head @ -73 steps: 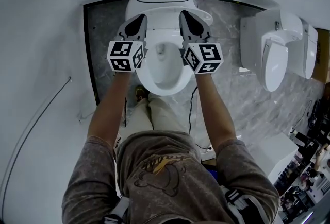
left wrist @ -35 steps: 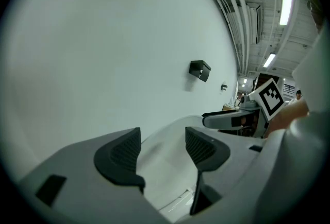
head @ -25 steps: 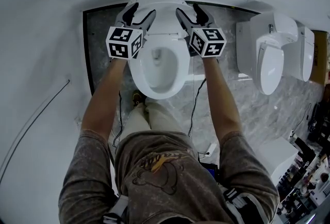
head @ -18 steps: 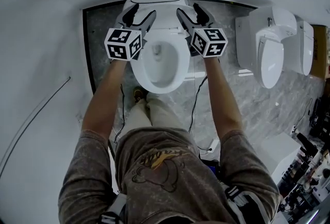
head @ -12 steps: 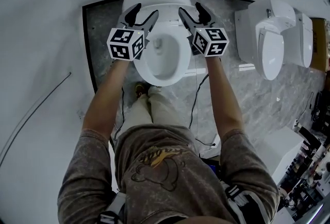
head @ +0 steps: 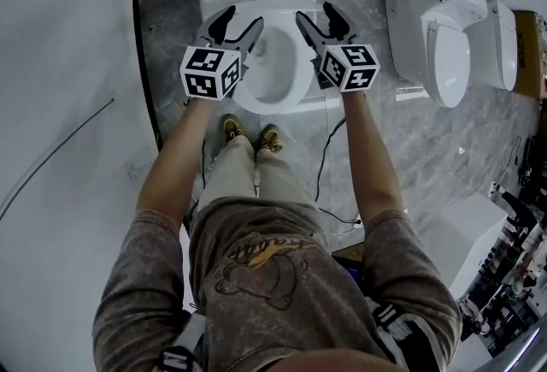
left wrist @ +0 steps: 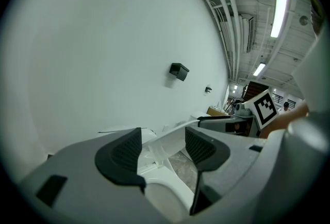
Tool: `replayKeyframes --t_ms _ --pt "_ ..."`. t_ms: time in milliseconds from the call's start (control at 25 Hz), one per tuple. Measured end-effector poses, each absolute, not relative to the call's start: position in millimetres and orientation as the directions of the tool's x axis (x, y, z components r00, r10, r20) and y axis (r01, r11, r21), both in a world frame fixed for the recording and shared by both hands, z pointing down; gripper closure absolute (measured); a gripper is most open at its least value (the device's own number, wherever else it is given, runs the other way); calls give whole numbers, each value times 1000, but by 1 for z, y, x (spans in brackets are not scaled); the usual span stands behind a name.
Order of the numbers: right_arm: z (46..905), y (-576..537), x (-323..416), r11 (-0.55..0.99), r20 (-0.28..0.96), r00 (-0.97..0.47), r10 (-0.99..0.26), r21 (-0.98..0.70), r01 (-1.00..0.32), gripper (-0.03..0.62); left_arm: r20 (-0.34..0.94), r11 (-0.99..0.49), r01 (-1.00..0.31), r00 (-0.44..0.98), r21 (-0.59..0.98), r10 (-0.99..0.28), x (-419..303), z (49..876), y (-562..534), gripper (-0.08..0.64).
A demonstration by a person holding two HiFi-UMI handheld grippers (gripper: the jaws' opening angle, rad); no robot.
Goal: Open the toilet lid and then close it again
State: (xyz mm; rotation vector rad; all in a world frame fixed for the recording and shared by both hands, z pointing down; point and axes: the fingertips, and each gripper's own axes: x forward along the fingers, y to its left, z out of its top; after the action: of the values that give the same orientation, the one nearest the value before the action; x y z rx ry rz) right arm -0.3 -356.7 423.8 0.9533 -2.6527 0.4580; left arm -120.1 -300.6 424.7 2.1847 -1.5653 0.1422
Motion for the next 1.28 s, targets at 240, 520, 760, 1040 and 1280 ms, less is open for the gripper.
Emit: replayKeyframes --t_ms 240,520,760,1040,1280 --pt "443 -316 19 765 394 -764 -511 -197 -613 307 368 -227 -921 340 316 -865 -102 444 -264 298" --pt "465 -269 35 795 417 -775 -476 -172 -581 307 407 -221 -925 339 310 -848 -86 467 -221 298" --pt "492 -234 53 832 448 -786 -426 -147 -535 307 460 -255 -921 371 295 -807 -65 494 -187 298" --pt "545 -183 70 880 516 -779 -355 -97 -465 307 533 -307 -903 426 300 -731 -44 548 -139 298" --pt "598 -151 89 904 592 -757 -277 -107 -414 307 595 -285 -898 435 334 -676 -27 599 -112 299"
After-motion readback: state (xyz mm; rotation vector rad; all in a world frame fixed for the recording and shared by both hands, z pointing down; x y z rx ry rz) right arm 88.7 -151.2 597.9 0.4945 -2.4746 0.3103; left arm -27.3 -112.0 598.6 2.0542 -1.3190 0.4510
